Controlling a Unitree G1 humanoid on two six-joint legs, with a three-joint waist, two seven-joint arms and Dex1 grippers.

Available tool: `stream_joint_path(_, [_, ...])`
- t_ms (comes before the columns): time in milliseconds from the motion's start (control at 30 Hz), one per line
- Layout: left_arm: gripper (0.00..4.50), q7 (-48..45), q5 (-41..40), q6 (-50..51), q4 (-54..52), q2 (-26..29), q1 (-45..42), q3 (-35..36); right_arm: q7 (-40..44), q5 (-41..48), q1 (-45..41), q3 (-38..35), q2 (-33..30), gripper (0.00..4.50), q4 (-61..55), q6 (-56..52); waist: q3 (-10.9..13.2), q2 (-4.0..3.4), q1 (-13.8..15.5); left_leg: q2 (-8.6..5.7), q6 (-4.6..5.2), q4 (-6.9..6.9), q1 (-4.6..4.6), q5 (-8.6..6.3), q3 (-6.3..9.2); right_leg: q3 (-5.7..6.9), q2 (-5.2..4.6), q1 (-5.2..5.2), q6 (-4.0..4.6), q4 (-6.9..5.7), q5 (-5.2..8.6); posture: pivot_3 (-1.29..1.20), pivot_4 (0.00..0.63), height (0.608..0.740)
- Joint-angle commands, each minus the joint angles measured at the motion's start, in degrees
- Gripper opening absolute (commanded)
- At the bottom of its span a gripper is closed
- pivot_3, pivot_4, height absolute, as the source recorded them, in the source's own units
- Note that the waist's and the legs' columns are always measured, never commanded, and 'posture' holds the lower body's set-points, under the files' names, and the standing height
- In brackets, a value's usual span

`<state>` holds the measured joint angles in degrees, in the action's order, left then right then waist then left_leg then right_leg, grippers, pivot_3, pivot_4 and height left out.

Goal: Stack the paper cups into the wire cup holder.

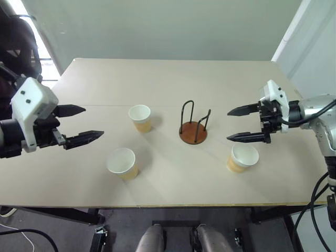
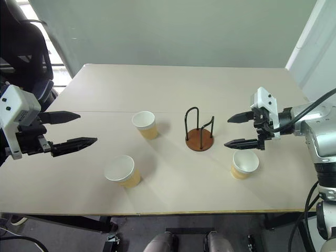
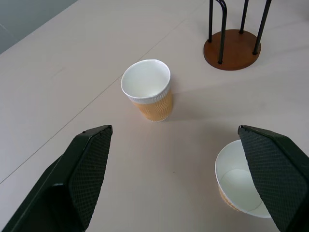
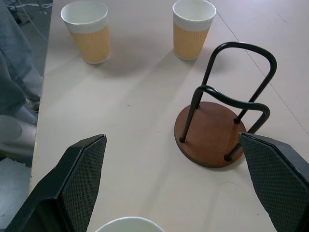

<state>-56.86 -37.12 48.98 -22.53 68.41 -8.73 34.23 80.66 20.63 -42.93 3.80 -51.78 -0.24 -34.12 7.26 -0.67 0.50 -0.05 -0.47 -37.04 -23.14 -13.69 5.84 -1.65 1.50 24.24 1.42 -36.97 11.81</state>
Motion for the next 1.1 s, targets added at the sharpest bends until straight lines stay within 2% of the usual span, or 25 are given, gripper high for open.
stream_joint_path(33, [4.46, 0.6, -0.3, -1.2, -0.5, -0.1, -1.2, 1.3, -0.2, 0.3, 0.0, -0.3, -1.0, 4.50, -1.1, 0.4, 0.0, 0.00, 0.0, 0.00, 0.00, 0.00, 0.00, 0.00, 0.00, 0.00, 0.00, 0.00, 0.00, 0.00, 0.00, 0.00, 0.150, 0.740])
stream_joint_path(300, [4.46, 0.7, -0.2, -1.9, -0.1, -0.2, -1.8, 0.2, -1.5, 3.3, 2.5, 0.2, 0.7, 4.50, -6.6, -3.6, 0.0, 0.01, 0.0, 0.00, 0.00, 0.00, 0.00, 0.00, 0.00, 0.00, 0.00, 0.00, 0.00, 0.00, 0.00, 0.00, 0.150, 0.740])
stream_joint_path(533, [4.46, 0.6, -0.8, -1.7, -0.2, -0.2, -2.2, -0.9, -11.9, 4.2, 1.8, 2.7, 5.7, 4.50, -11.9, -15.6, 0.0, 0.01, -0.1, 0.01, 0.04, -0.04, 0.02, 0.03, 0.00, 0.00, 0.01, -0.02, -0.02, -0.01, -0.01, 0.00, 0.150, 0.740])
stream_joint_path(667, [4.46, -2.1, -5.2, 2.4, -3.8, 0.9, -0.7, 0.5, -16.1, 4.4, 2.0, 5.5, 6.9, 4.50, -14.8, -22.9, 0.0, 0.03, -0.1, 0.02, 0.04, -0.02, 0.01, 0.03, 0.00, 0.01, 0.02, -0.01, -0.02, 0.02, -0.01, 0.00, 0.150, 0.740])
stream_joint_path(767, [4.46, -2.6, -7.7, 4.1, -5.6, 1.2, -0.9, 1.5, -18.1, 4.9, 2.4, 6.4, 7.8, 4.50, -15.7, -25.0, 0.0, 0.06, 0.0, 0.01, 0.05, -0.02, -0.03, 0.02, -0.01, 0.01, 0.02, -0.01, -0.03, 0.05, -0.01, 0.00, 0.150, 0.740])
stream_joint_path(867, [4.46, -2.7, -9.0, 5.2, -7.0, 1.5, -0.2, 2.1, -22.5, 4.6, 1.2, 7.1, 11.5, 4.50, -14.7, -27.9, -0.1, 0.11, 0.0, 0.02, 0.04, -0.02, 0.01, 0.02, 0.00, 0.01, 0.03, -0.01, -0.03, 0.02, -0.01, 0.00, 0.150, 0.740])
stream_joint_path(1100, [4.46, -1.7, -8.2, 5.8, -7.9, 1.2, 1.8, 3.1, -30.7, 2.1, -0.4, 9.1, 16.6, 4.50, -11.6, -30.5, -0.1, 0.11, -0.1, 0.05, 0.04, -0.03, 0.06, 0.04, 0.00, 0.01, 0.05, 0.00, -0.01, -0.03, -0.01, 0.00, 0.150, 0.740])
